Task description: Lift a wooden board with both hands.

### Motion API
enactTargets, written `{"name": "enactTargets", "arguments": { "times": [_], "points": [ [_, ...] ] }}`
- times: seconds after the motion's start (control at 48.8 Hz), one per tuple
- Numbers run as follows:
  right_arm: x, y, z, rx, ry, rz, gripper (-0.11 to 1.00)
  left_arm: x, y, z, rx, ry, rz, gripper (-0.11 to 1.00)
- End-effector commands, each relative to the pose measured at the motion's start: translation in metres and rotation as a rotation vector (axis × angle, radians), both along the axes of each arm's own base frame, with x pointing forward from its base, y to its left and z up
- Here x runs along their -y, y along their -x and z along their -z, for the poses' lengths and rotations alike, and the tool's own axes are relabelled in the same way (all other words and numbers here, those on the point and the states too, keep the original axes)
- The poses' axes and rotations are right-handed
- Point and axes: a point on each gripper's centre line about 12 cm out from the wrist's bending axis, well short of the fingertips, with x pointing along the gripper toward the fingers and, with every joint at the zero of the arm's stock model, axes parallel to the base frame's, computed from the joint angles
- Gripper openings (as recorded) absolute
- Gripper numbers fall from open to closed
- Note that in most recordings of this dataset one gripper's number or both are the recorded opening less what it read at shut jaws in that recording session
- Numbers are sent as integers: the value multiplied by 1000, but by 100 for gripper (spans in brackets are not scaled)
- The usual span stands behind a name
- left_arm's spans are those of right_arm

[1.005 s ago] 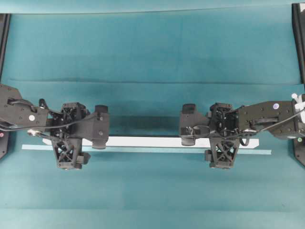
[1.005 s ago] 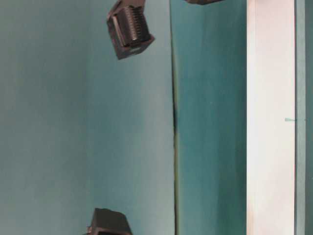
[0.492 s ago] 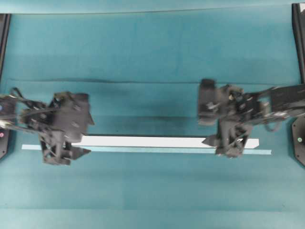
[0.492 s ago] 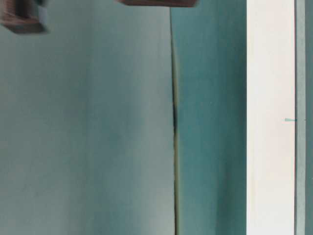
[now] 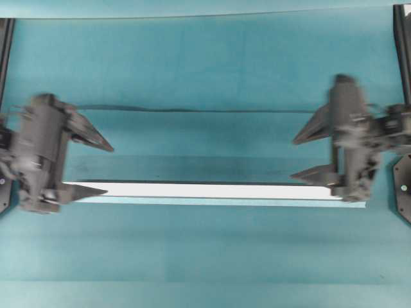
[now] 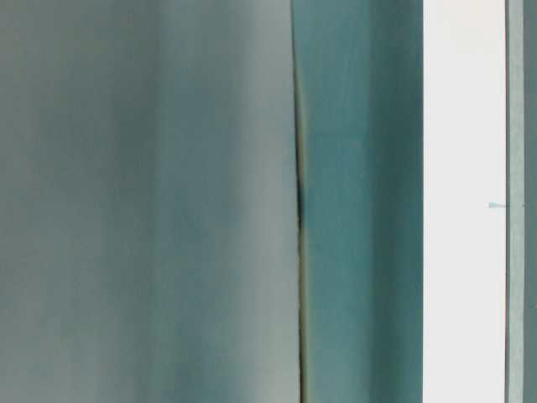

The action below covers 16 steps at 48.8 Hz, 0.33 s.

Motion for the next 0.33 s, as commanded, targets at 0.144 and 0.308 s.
{"name": "enactTargets", "arguments": {
  "times": [0.144,0.308],
  "points": [
    [-1,29,-37,248,15,9,89,-4,17,-36,190,10,-13,95],
    [-1,46,-58,389,22,13,89,-6,23,-50,273,18,-26,92]
  ]
}}
